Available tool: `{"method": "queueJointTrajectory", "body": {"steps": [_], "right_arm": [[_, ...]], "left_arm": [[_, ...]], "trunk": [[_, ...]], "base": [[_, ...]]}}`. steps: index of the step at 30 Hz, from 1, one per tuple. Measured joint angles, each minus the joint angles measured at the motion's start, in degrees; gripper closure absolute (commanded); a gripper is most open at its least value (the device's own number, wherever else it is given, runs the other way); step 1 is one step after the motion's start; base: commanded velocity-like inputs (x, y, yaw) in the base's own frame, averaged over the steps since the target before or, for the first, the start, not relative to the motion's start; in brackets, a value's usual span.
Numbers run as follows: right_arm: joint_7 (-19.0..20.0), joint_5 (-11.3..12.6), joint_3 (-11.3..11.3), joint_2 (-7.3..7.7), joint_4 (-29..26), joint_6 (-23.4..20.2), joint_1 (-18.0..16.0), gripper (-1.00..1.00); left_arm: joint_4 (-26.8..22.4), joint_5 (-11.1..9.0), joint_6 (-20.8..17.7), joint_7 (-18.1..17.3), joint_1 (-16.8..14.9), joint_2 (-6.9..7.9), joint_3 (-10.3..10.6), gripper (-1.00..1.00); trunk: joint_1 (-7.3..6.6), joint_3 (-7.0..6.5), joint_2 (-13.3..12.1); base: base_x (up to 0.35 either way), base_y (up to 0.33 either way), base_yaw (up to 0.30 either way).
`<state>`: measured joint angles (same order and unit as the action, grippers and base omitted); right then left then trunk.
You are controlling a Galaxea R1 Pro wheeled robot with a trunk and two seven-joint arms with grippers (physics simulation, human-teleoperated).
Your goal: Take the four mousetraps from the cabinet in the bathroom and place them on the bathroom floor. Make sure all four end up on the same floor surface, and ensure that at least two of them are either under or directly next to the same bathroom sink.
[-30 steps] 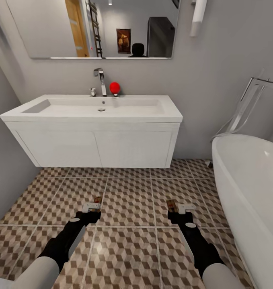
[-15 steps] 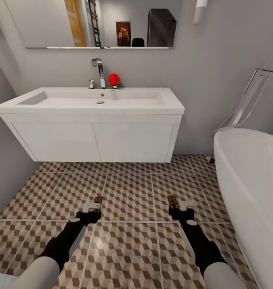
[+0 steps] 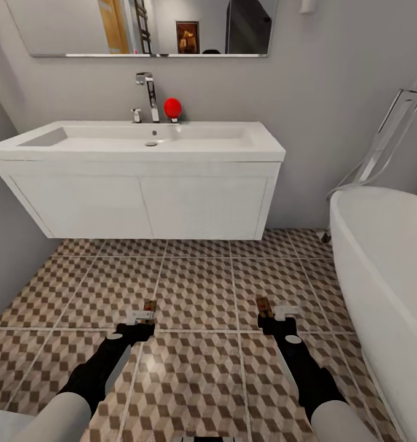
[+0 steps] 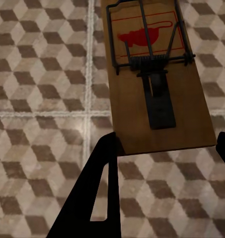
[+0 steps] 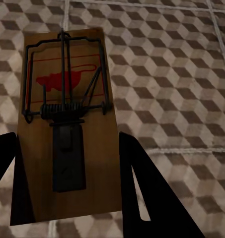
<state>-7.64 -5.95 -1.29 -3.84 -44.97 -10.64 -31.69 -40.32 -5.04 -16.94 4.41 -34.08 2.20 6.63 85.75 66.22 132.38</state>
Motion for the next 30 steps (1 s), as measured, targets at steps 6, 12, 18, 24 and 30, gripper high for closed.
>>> {"method": "queueJointTrajectory", "body": {"steps": [6,12,18,24,30], "right_arm": [[0.0,0.0,0.0,-0.04,0.0,0.0,0.0,1.0],[0.0,0.0,0.0,-0.06,0.0,0.0,0.0,1.0],[-0.1,0.0,0.0,-0.06,0.0,0.0,0.0,1.0],[0.0,0.0,0.0,-0.06,0.0,0.0,0.0,1.0],[0.0,0.0,0.0,-0.06,0.0,0.0,0.0,1.0]], "left_arm": [[0.0,0.0,0.0,0.0,0.0,0.0,0.0,1.0],[0.0,0.0,0.0,0.0,0.0,0.0,0.0,1.0],[0.0,0.0,0.0,0.0,0.0,0.0,0.0,1.0],[0.0,0.0,0.0,0.0,0.0,0.0,0.0,1.0],[0.0,0.0,0.0,0.0,0.0,0.0,0.0,1.0]], "trunk": [[1.32,1.63,2.4],[2.64,3.25,4.8],[3.95,4.88,7.2],[5.27,6.5,9.6],[5.28,7.05,9.6]], "base": [[0.0,0.0,0.0],[0.0,0.0,0.0],[0.0,0.0,0.0],[0.0,0.0,0.0],[0.0,0.0,0.0]]}}
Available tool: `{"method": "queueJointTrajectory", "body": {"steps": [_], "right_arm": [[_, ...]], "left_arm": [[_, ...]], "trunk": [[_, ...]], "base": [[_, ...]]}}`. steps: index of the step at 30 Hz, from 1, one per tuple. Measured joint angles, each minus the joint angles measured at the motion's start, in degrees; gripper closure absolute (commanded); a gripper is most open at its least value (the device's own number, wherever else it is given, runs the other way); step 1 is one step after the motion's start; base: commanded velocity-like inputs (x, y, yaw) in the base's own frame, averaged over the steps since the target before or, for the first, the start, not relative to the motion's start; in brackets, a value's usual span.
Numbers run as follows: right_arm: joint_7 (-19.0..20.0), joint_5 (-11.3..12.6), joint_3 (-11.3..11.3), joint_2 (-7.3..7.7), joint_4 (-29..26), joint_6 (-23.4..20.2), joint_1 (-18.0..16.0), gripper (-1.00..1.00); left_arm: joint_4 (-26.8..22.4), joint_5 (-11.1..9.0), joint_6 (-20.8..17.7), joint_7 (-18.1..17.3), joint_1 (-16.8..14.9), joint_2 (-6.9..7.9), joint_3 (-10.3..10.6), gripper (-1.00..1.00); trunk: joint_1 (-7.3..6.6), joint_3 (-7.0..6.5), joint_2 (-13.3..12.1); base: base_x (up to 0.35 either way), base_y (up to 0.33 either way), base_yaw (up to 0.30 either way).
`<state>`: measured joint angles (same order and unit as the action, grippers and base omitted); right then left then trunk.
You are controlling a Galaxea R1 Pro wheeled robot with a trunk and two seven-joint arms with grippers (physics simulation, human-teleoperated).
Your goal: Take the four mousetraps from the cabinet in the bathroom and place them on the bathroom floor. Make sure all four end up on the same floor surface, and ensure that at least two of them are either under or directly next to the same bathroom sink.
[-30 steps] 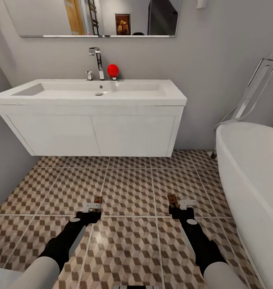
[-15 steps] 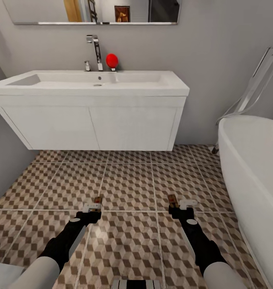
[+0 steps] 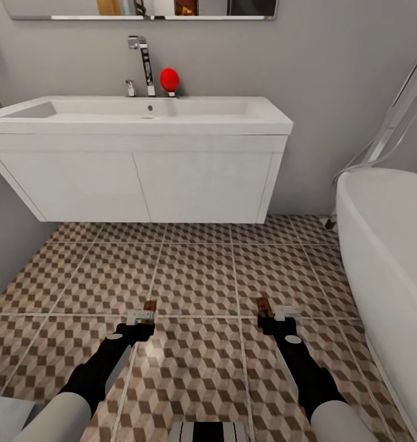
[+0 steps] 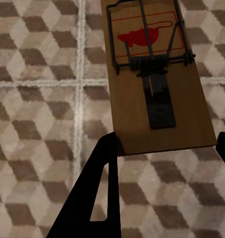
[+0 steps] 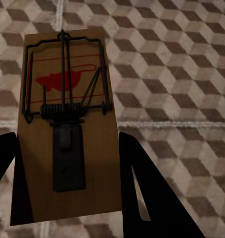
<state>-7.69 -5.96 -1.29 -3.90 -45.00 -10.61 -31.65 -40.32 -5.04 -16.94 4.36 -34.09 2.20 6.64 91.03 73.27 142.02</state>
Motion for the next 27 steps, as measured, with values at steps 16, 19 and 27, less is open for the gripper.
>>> {"method": "queueJointTrajectory", "body": {"steps": [16,19,27], "right_arm": [[0.0,0.0,0.1,-0.06,-0.7,0.0,0.0,1.0],[0.0,0.0,0.1,-0.08,-0.8,0.0,0.0,1.0],[0.0,0.0,0.2,-0.09,-0.8,0.0,0.0,1.0]], "left_arm": [[0.0,-0.2,-0.1,0.0,0.0,-0.01,0.0,1.0],[0.0,-0.2,-0.1,0.0,0.0,-0.03,0.0,1.0],[0.1,-0.2,-0.1,0.0,0.0,-0.08,0.0,1.0]], "trunk": [[-0.03,0.6,0.0],[-0.03,0.6,0.0],[-0.03,0.6,0.0]], "base": [[0.121,0.076,0.0],[0.26,0.2,0.0],[0.267,0.178,0.0]]}}
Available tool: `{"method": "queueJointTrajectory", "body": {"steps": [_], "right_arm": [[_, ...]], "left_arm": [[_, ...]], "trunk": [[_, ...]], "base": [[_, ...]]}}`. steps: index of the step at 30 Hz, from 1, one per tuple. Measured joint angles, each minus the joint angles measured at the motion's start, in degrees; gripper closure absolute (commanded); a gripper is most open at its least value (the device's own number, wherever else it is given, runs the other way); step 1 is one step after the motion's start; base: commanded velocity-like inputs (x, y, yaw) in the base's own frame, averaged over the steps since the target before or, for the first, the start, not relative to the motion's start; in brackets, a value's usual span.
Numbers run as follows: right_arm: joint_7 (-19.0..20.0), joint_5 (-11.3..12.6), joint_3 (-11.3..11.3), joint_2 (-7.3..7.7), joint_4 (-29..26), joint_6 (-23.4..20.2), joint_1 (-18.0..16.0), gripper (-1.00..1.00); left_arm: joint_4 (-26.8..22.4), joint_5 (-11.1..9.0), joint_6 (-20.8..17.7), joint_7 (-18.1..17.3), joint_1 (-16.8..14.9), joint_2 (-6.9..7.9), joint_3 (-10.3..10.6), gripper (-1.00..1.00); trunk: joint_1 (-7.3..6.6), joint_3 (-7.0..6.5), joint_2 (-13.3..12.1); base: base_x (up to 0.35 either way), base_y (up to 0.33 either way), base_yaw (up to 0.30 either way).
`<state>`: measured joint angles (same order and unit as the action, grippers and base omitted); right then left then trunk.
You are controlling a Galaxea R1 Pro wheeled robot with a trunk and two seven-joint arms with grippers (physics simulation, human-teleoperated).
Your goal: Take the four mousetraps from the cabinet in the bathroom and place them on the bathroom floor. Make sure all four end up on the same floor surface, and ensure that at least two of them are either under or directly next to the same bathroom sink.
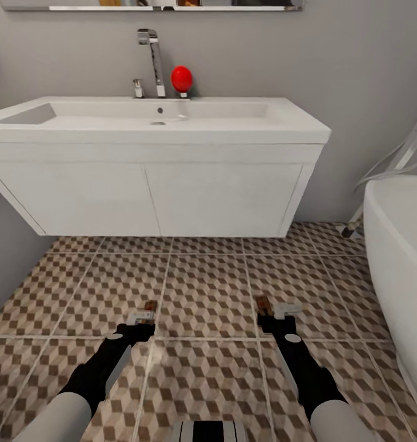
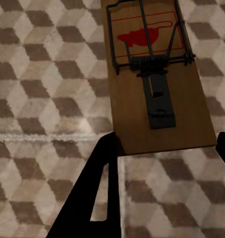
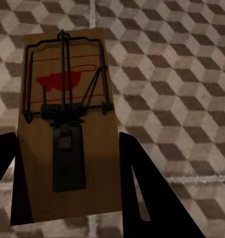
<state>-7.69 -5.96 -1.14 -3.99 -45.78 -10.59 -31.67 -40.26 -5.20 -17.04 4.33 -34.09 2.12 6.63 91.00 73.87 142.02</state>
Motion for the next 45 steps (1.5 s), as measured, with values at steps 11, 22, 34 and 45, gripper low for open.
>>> {"method": "queueJointTrajectory", "body": {"steps": [11,22,34,45], "right_arm": [[0.0,0.0,0.0,0.01,-0.1,0.0,0.0,1.0],[0.0,0.0,0.0,0.0,-0.1,0.0,0.0,1.0],[0.0,0.0,0.0,0.0,-0.1,0.0,0.0,1.0],[0.0,0.0,0.0,0.0,-0.1,0.0,0.0,1.0]], "left_arm": [[0.4,0.0,0.1,0.0,0.0,-0.01,0.0,1.0],[0.5,0.0,0.0,0.0,0.0,-0.06,0.0,1.0],[0.5,0.0,0.0,0.0,0.0,-0.09,0.0,1.0],[0.5,0.0,0.0,0.0,0.0,-0.05,0.0,1.0]], "trunk": [[0.03,0.0,0.0],[0.02,0.0,0.0],[0.01,0.0,0.0],[0.01,0.0,0.0]], "base": [[0.145,0.014,0.0],[0.012,0.0,0.0],[0.131,-0.073,0.0],[0.163,-0.059,0.0]]}}
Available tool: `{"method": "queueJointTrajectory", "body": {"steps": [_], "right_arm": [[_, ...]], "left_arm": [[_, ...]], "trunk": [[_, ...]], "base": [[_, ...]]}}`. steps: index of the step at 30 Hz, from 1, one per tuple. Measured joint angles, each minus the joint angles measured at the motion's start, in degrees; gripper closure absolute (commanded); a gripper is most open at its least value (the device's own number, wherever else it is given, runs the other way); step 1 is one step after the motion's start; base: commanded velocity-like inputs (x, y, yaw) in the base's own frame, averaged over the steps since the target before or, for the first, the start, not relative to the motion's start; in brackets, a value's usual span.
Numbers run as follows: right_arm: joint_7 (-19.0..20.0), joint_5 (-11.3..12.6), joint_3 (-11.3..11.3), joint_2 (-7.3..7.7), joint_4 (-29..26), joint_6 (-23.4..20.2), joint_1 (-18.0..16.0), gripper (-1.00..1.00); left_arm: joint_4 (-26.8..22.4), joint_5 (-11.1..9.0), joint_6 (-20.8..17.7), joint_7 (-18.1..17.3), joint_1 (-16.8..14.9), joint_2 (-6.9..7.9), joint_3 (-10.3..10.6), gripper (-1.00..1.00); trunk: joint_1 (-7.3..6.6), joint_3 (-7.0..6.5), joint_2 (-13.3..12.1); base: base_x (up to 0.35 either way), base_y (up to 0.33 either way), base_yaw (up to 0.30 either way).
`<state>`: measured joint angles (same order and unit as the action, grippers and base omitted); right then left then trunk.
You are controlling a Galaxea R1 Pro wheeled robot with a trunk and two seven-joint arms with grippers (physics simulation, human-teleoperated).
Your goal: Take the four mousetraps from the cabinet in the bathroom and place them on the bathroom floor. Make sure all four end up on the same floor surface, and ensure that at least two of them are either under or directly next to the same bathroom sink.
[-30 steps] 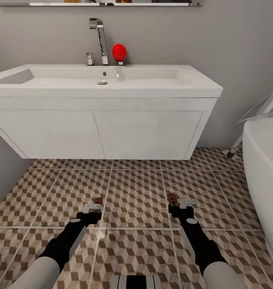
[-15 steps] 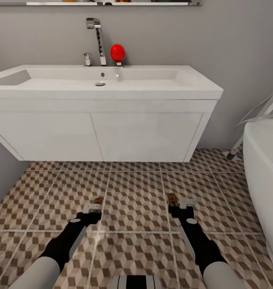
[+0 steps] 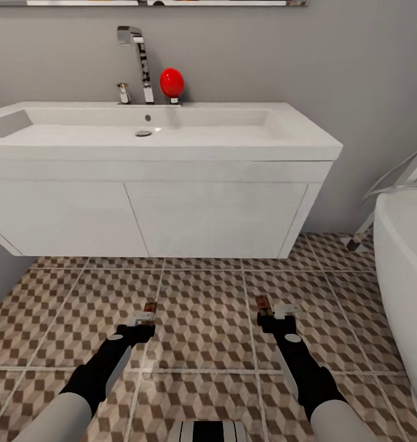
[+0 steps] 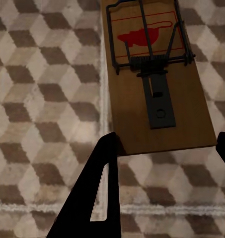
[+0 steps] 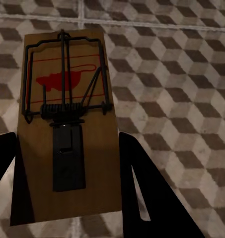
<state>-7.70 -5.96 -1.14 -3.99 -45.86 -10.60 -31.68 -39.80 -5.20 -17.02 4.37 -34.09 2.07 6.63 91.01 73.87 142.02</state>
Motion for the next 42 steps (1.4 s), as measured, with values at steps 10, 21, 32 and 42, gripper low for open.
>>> {"method": "queueJointTrajectory", "body": {"steps": [10,21,32,42], "right_arm": [[0.0,0.0,0.0,0.0,0.0,0.0,0.0,1.0],[0.0,0.0,0.0,0.0,0.0,0.0,0.0,1.0],[-0.1,0.0,0.0,0.0,0.0,0.0,0.0,1.0],[-0.1,0.0,0.0,0.0,0.0,0.0,0.0,1.0]], "left_arm": [[0.0,0.0,0.0,0.0,0.0,-0.04,0.0,1.0],[0.1,0.0,0.0,0.0,0.0,-0.01,0.0,1.0],[0.4,0.0,0.1,0.0,0.0,0.0,0.0,1.0],[0.4,0.1,0.1,0.0,0.0,-0.05,0.0,1.0]], "trunk": [[0.0,0.0,0.0],[0.0,0.0,0.0],[0.01,0.0,0.0],[0.02,0.0,0.0]], "base": [[0.168,-0.001,0.0],[0.176,0.0,0.0],[0.137,0.0,0.0],[0.004,0.0,0.0]]}}
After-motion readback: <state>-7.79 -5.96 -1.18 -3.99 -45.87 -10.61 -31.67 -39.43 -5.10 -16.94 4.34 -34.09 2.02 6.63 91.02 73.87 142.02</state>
